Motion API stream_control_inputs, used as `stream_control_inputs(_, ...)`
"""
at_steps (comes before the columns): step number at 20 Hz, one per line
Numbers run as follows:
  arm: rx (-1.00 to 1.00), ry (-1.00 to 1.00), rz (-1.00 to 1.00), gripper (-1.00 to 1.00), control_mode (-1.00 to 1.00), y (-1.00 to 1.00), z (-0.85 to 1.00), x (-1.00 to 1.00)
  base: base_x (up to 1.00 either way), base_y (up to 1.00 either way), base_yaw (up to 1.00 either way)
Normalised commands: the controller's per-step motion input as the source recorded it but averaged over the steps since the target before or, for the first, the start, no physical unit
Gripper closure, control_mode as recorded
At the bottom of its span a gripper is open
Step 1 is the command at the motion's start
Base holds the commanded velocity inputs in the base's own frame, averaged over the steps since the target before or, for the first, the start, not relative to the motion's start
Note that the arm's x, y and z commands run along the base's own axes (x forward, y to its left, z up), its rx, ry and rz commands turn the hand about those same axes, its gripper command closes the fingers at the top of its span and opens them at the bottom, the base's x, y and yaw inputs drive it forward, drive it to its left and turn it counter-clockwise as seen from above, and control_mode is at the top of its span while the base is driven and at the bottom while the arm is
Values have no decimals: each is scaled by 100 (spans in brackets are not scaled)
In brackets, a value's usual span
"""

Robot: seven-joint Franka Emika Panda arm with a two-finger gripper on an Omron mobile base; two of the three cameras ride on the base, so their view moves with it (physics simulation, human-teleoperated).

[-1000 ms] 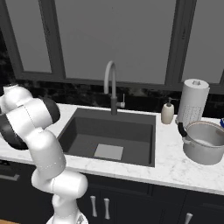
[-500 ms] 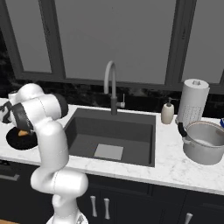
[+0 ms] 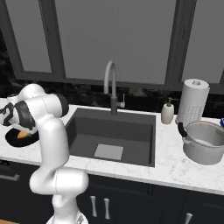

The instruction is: Pick the potato from the sink and place it in the bowl. Then pick the bowl and place it in the microwave. Then close the microwave door and press the start button.

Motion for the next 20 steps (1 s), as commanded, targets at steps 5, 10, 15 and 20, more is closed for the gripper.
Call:
stream_control_inputs(5, 0, 1, 0, -100, -100, 0, -13, -2, 0, 0, 0)
stream_control_inputs(10, 0, -1, 0, -100, -100, 0, 0, -19, 0, 0, 0)
stream_control_inputs(15, 0, -6, 0, -100, -100, -8, 7, -27, 0, 0, 0)
stream_control_inputs(20, 5, -8, 0, -100, -100, -37, 26, -33, 0, 0, 0)
